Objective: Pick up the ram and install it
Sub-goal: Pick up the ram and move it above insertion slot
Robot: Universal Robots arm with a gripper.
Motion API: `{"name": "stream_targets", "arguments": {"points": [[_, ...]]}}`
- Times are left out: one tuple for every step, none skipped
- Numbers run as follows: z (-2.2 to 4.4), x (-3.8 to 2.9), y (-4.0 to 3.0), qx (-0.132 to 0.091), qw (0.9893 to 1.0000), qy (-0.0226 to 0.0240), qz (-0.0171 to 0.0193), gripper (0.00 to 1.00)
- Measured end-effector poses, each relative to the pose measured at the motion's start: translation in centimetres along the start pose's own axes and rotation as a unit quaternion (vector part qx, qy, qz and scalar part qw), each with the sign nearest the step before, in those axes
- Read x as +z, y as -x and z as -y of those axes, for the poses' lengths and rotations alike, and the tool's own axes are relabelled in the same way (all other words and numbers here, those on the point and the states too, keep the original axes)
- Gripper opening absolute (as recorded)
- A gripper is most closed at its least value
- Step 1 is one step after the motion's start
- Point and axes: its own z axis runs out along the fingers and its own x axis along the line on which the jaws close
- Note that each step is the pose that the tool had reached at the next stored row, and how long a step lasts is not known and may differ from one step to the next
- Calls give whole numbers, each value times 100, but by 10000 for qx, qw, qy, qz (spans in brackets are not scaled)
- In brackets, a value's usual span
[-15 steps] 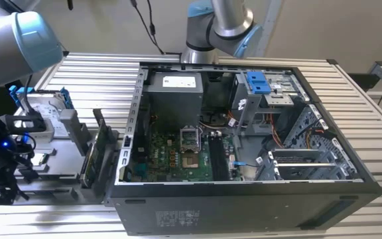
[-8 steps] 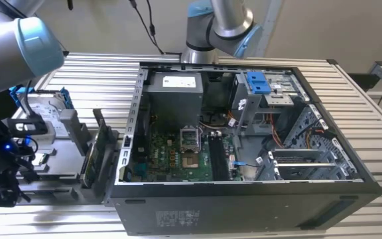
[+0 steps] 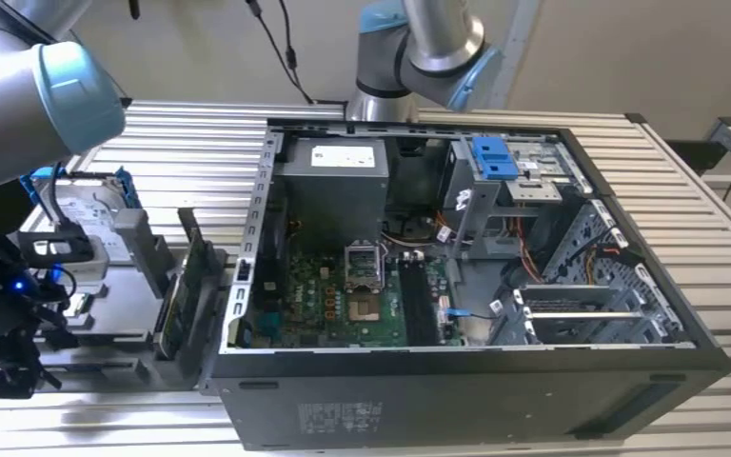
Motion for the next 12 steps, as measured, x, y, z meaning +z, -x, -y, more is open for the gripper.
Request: {"name": "stream_targets", "arguments": {"points": [[0,3,0,0,10000,0,0,54],[0,3,0,0,10000,1,0,54],[0,3,0,0,10000,1,0,54],[0,3,0,0,10000,0,0,54],[0,4,0,0,10000,0,0,54],[-1,5,1,0,10000,0,0,54],[-1,5,1,1,10000,0,0,54],[-1,5,1,0,10000,0,0,54],[-1,5,1,0,10000,-1,0,54],[-1,5,0,0,10000,0,0,52],[-1,4,0,0,10000,0,0,45],[-1,4,0,0,10000,0,0,45]]}}
